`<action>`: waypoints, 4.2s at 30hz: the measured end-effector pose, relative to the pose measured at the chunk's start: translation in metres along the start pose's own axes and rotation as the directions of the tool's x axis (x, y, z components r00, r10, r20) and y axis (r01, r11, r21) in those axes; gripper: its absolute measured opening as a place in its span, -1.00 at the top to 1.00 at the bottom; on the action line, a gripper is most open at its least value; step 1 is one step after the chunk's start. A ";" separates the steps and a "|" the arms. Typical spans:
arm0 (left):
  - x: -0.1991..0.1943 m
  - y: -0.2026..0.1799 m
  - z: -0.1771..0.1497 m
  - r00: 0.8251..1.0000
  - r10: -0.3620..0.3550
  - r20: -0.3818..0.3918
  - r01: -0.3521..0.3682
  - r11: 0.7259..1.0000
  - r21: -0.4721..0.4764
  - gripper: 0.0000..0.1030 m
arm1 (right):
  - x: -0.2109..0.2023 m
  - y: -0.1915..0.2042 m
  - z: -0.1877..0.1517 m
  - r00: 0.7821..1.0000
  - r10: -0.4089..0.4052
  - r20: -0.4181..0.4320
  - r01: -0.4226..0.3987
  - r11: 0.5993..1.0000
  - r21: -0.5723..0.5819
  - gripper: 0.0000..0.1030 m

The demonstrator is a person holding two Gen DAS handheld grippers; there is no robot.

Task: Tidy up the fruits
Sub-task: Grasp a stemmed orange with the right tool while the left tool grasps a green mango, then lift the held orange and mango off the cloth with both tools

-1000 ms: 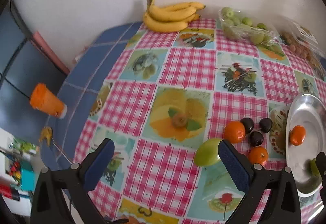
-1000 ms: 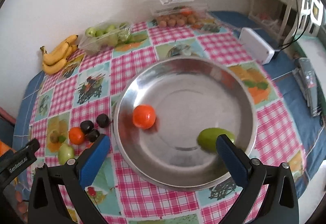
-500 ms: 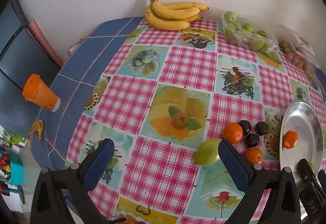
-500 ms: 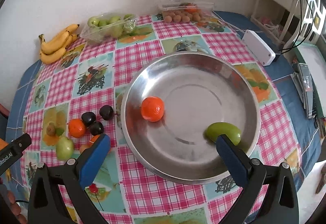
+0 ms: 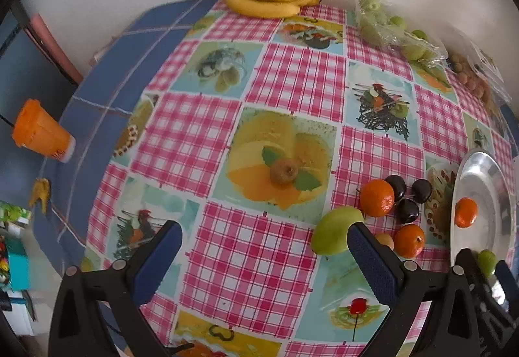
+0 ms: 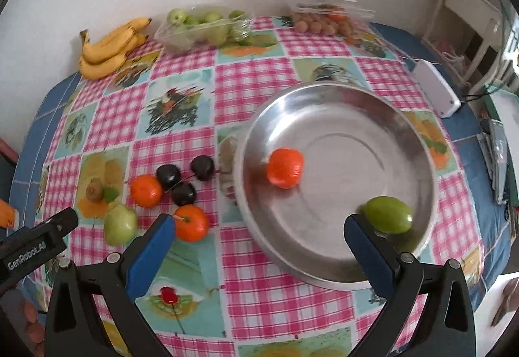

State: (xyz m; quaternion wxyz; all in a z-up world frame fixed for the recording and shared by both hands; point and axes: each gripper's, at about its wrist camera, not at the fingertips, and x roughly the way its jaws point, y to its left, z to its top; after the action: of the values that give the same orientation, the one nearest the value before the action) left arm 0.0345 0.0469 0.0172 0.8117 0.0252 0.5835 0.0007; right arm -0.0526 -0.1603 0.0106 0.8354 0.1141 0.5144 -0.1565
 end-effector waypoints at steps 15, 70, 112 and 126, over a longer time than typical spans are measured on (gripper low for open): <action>0.015 0.005 0.004 0.991 -0.135 -0.003 0.135 0.990 -0.048 -1.00 | 0.023 0.032 -0.001 0.985 0.138 -0.102 -0.145 0.987 -0.063 -0.41; 0.063 -0.020 0.003 0.925 -0.362 -0.113 0.357 0.932 -0.064 0.12 | 0.057 0.047 0.008 0.963 0.207 -0.173 -0.225 0.970 -0.089 0.29; 0.070 -0.034 -0.005 0.962 -0.242 -0.128 0.248 0.968 0.031 0.13 | 0.050 0.028 0.004 0.950 0.234 -0.208 -0.248 0.968 -0.046 0.29; 0.045 -0.014 0.002 0.964 -0.261 -0.058 0.261 0.965 -0.004 0.14 | 0.040 0.027 0.006 0.945 0.270 -0.187 -0.280 0.959 -0.032 0.29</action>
State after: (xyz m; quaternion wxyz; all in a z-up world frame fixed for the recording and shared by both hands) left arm 0.0502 0.0345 -0.0259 0.7874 -0.0505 0.6051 -0.1064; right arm -0.0208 -0.1427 -0.0220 0.8018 0.1741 0.5715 -0.0125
